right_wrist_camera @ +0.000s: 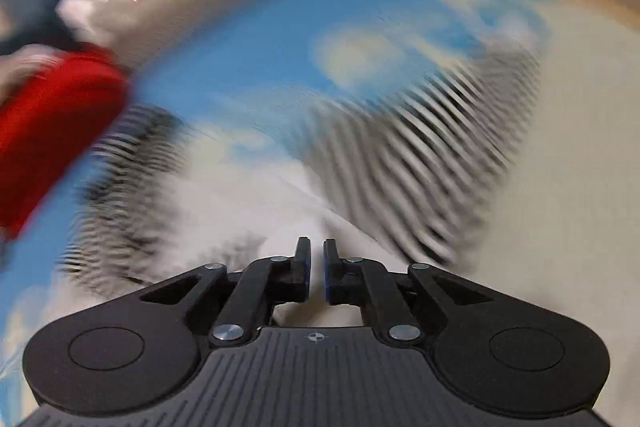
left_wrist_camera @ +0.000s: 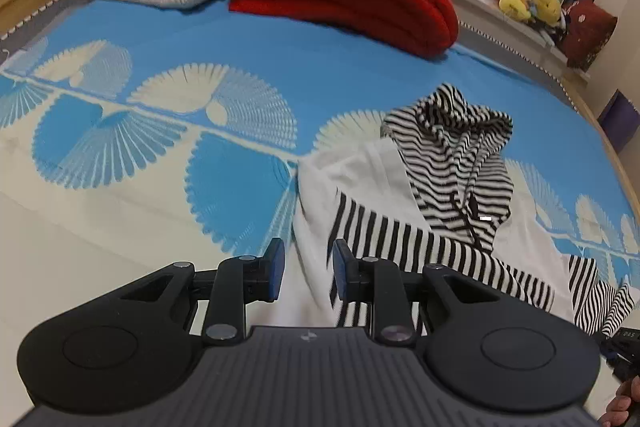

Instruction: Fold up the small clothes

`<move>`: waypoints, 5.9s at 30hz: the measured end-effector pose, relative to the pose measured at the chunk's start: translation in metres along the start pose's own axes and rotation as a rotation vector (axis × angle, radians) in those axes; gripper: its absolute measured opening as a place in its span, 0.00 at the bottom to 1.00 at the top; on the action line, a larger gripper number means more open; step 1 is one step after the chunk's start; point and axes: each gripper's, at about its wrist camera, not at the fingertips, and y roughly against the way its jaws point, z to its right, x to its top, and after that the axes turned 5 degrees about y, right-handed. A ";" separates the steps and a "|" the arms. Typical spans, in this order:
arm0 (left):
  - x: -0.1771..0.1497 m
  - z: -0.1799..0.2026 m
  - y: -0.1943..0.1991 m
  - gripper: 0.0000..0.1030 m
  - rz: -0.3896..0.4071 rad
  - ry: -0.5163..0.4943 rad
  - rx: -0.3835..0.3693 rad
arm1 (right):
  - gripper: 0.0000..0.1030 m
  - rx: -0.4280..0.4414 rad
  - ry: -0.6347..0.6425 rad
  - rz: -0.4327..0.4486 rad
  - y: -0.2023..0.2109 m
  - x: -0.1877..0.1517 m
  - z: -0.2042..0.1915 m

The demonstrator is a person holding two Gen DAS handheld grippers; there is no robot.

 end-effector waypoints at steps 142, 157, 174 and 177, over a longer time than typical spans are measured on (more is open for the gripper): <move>-0.063 0.038 -0.092 0.29 -0.321 0.055 0.001 | 0.48 0.136 0.245 -0.350 -0.043 0.003 -0.047; -0.054 0.080 -0.066 0.37 -0.160 -0.063 0.057 | 0.49 0.096 0.452 -0.187 -0.012 0.016 -0.067; -0.047 0.125 -0.043 0.37 0.132 -0.222 0.030 | 0.50 0.091 0.575 -0.130 0.011 0.027 -0.051; -0.043 0.127 -0.033 0.40 0.203 -0.232 0.013 | 0.50 0.095 0.596 -0.124 0.014 0.030 -0.048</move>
